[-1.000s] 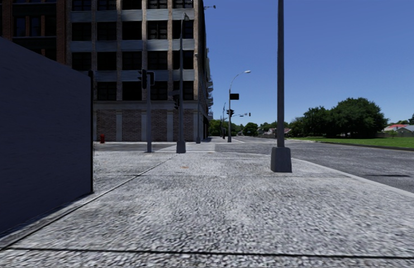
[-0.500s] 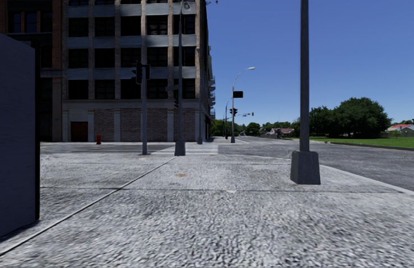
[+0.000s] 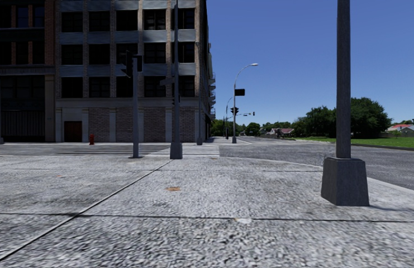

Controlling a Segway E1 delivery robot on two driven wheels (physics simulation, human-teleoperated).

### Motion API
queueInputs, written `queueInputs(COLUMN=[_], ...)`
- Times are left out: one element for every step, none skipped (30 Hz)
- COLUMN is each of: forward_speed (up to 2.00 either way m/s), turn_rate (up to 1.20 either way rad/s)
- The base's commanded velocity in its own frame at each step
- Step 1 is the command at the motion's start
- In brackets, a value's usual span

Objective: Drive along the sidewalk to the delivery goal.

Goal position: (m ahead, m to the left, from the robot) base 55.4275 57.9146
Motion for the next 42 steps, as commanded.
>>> queueInputs(forward_speed=[2.0, 2.0, 2.0, 2.0, 2.0, 2.0, 2.0, 2.0, 2.0, 2.0, 2.0, 2.0, 2.0, 2.0, 2.0, 2.0, 2.0, 2.0, 2.0, 2.0, 2.0, 2.0, 2.0, 2.0, 2.0, 2.0, 2.0, 2.0, 2.0, 2.0, 2.0, 2.0, 2.0, 2.0, 2.0, 2.0, 2.0, 2.0, 2.0, 2.0, 2.0, 2.0], turn_rate=[0.0, 0.0, 0.0, 0.0, 0.0, 0.0, 0.0, 0.0, 0.0, 0.0, 0.0, 0.0, 0.0, 0.0, 0.0, 0.0, 0.0, 0.0, 0.0, 0.0, 0.0, 0.0, 0.0, 0.0, 0.0, 0.0, 0.0, 0.0, 0.0, 0.0, 0.0, 0.0, 0.0, 0.0, 0.0, 0.0, 0.0, 0.0, 0.0, 0.0, 0.0, 0.0])
